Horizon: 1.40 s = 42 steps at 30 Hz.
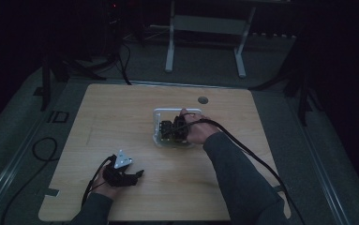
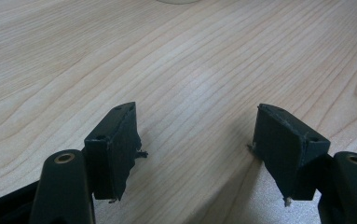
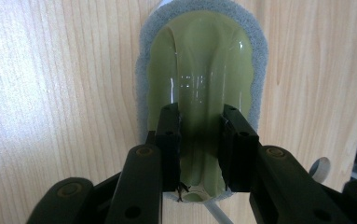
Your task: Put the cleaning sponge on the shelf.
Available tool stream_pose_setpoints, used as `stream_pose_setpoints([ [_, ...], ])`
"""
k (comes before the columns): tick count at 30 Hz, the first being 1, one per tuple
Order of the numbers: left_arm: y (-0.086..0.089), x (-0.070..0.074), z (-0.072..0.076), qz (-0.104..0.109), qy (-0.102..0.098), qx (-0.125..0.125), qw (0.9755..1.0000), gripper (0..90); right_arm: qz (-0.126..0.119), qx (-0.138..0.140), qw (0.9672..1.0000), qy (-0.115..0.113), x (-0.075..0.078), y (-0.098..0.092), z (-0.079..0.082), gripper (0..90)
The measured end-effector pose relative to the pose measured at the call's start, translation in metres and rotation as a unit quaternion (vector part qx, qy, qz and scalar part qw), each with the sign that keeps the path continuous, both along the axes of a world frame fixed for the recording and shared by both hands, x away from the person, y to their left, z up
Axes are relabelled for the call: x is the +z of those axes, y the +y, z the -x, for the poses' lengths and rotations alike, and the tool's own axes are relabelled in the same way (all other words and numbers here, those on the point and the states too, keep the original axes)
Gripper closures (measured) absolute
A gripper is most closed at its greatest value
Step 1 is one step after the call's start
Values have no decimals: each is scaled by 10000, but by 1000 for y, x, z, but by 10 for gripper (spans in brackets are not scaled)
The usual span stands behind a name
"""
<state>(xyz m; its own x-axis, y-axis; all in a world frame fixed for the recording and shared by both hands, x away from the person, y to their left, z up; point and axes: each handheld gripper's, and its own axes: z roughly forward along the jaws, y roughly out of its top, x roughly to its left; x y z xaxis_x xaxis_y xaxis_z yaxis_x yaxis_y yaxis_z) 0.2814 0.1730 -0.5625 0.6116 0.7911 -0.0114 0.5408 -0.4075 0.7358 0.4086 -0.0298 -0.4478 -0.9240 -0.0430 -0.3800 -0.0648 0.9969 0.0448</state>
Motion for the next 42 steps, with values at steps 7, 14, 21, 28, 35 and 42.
stream_pose_setpoints([
  [7,0,0,0,-4,1,-6,10000,312,103,-41,9999,30,-7,1,-3,718],
  [14,0,0,0,-3,0,-6,10000,312,160,-58,9998,-55,-12,3,-5,717],
  [21,0,0,0,-1,0,-3,10000,312,162,-45,9998,-124,-13,4,-5,716],
  [28,0,0,0,4,7,-4,10000,312,227,-33,9991,-353,-18,5,-7,715],
  [35,0,0,0,12,2,-2,10000,312,231,-51,9982,-556,-23,6,-9,711],
  [42,0,0,0,3,5,-7,10000,312,71,-165,9986,-495,-18,3,-10,609],
])
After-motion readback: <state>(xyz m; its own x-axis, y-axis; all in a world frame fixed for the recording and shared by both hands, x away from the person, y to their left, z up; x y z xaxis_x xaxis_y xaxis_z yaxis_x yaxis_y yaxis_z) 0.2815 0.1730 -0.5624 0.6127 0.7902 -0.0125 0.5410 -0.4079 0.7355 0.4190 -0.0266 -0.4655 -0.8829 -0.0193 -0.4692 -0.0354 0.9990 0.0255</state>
